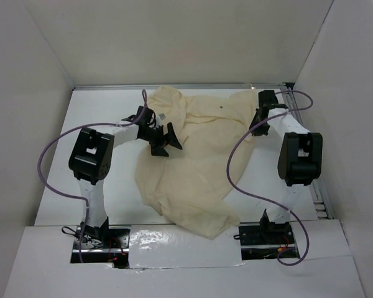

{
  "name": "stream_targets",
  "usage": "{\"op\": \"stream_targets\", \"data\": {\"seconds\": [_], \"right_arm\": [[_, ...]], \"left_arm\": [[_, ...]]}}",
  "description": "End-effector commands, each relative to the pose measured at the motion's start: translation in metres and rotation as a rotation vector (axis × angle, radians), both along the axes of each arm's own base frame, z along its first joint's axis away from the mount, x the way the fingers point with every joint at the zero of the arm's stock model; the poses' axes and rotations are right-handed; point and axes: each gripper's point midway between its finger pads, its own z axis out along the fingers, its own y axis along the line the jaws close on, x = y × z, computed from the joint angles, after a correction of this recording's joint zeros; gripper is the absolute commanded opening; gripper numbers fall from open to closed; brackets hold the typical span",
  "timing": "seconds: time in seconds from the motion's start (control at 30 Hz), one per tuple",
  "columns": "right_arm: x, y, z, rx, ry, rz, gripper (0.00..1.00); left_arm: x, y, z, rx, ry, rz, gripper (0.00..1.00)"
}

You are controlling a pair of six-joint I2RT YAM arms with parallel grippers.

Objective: Zip up the jacket

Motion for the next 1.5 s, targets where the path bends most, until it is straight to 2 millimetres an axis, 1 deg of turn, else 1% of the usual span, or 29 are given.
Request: {"op": "stream_targets", "data": {"seconds": [0.0, 0.03, 0.07, 0.1, 0.13, 0.17, 0.2, 0.27, 0.3, 0.33, 0.4, 0.47, 0.5, 0.57, 0.6, 0.7, 0.77, 0.87, 0.9, 0.93, 0.97, 1.0, 1.07, 1.1, 1.17, 1.2, 1.27, 1.4, 1.47], "right_arm": [[-0.029, 0.022, 0.031, -0.052, -0.055, 0.020, 0.00], [-0.041, 0.035, 0.030, -0.072, -0.046, 0.014, 0.00], [-0.067, 0.042, 0.026, -0.079, -0.035, 0.016, 0.00], [-0.082, 0.063, 0.022, -0.080, -0.029, 0.047, 0.00], [-0.107, 0.067, 0.007, -0.107, 0.014, 0.065, 0.00], [-0.118, 0.073, 0.016, -0.123, -0.014, 0.084, 0.00], [-0.129, 0.079, 0.016, -0.149, -0.004, 0.106, 0.00], [-0.161, 0.084, 0.015, -0.216, 0.051, 0.086, 0.00], [-0.169, 0.089, 0.015, -0.213, 0.070, 0.089, 0.00], [-0.188, 0.102, 0.011, -0.197, 0.106, 0.140, 0.00], [-0.203, 0.129, 0.007, -0.117, 0.119, 0.235, 0.00], [-0.225, 0.187, 0.008, 0.088, 0.100, 0.450, 0.08], [-0.228, 0.209, 0.013, 0.177, 0.047, 0.532, 0.18], [-0.244, 0.240, 0.026, 0.330, 0.027, 0.670, 0.28], [-0.241, 0.244, 0.039, 0.358, -0.029, 0.694, 0.47], [-0.218, 0.217, 0.063, 0.268, -0.126, 0.611, 0.83], [-0.191, 0.179, 0.075, 0.194, -0.183, 0.451, 0.94], [-0.167, 0.128, 0.076, 0.192, -0.182, 0.240, 0.95], [-0.165, 0.113, 0.069, 0.184, -0.156, 0.171, 0.96], [-0.163, 0.098, 0.063, 0.178, -0.139, 0.100, 0.96], [-0.160, 0.071, 0.051, 0.176, -0.105, -0.018, 0.96], [-0.157, 0.060, 0.046, 0.185, -0.097, -0.060, 0.96], [-0.154, 0.035, 0.036, 0.192, -0.076, -0.146, 0.96], [-0.150, 0.015, 0.028, 0.188, -0.065, -0.215, 0.96], [-0.145, -0.013, 0.017, 0.155, -0.043, -0.305, 0.96], [-0.143, -0.019, 0.013, 0.148, -0.027, -0.321, 0.96], [-0.135, -0.034, 0.001, 0.122, 0.005, -0.353, 0.96], [-0.124, -0.055, -0.023, 0.101, 0.073, -0.405, 0.95], [-0.118, -0.057, -0.034, 0.133, 0.110, -0.409, 0.92]], "left_arm": [[0.065, 0.016, 0.003, 0.035, -0.064, 0.114, 0.99], [0.081, 0.031, 0.001, 0.061, -0.059, 0.160, 0.99], [0.092, 0.039, -0.015, 0.091, -0.020, 0.196, 0.99], [0.121, 0.052, -0.002, 0.101, -0.041, 0.238, 0.99], [0.135, 0.057, 0.000, 0.102, -0.035, 0.252, 0.99], [0.144, 0.065, -0.027, 0.119, 0.029, 0.273, 0.99], [0.170, 0.073, -0.003, 0.076, -0.005, 0.281, 0.99], [0.203, 0.085, -0.001, 0.046, -0.039, 0.303, 0.99], [0.210, 0.088, -0.004, 0.040, -0.043, 0.311, 0.99], [0.220, 0.089, -0.001, 0.021, -0.064, 0.313, 0.99], [0.227, 0.094, 0.003, -0.008, -0.080, 0.321, 0.99], [0.237, 0.096, 0.014, -0.034, -0.132, 0.337, 0.99], [0.242, 0.098, 0.018, -0.039, -0.154, 0.340, 0.99], [0.256, 0.103, 0.039, -0.077, -0.211, 0.346, 0.99], [0.259, 0.104, 0.048, -0.093, -0.228, 0.342, 0.99], [0.266, 0.107, 0.097, -0.167, -0.335, 0.303, 0.99], [0.266, 0.107, 0.121, -0.160, -0.409, 0.289, 0.99], [0.249, 0.110, 0.158, -0.135, -0.493, 0.246, 0.99], [0.237, 0.110, 0.186, -0.133, -0.546, 0.230, 0.99], [0.223, 0.110, 0.173, -0.113, -0.523, 0.206, 0.99], [0.212, 0.112, 0.170, -0.100, -0.506, 0.202, 0.99], [0.189, 0.113, 0.168, -0.086, -0.473, 0.205, 0.99], [0.164, 0.111, 0.161, -0.062, -0.469, 0.192, 0.99], [0.139, 0.108, 0.157, -0.060, -0.468, 0.184, 0.99], [0.114, 0.102, 0.148, -0.047, -0.468, 0.177, 0.99], [0.088, 0.100, 0.142, -0.057, -0.467, 0.177, 0.99], [0.055, 0.091, 0.134, -0.089, -0.475, 0.153, 0.99], [0.015, 0.085, 0.105, -0.075, -0.384, 0.153, 0.99], [0.000, 0.082, 0.093, -0.081, -0.348, 0.138, 0.99]]}}
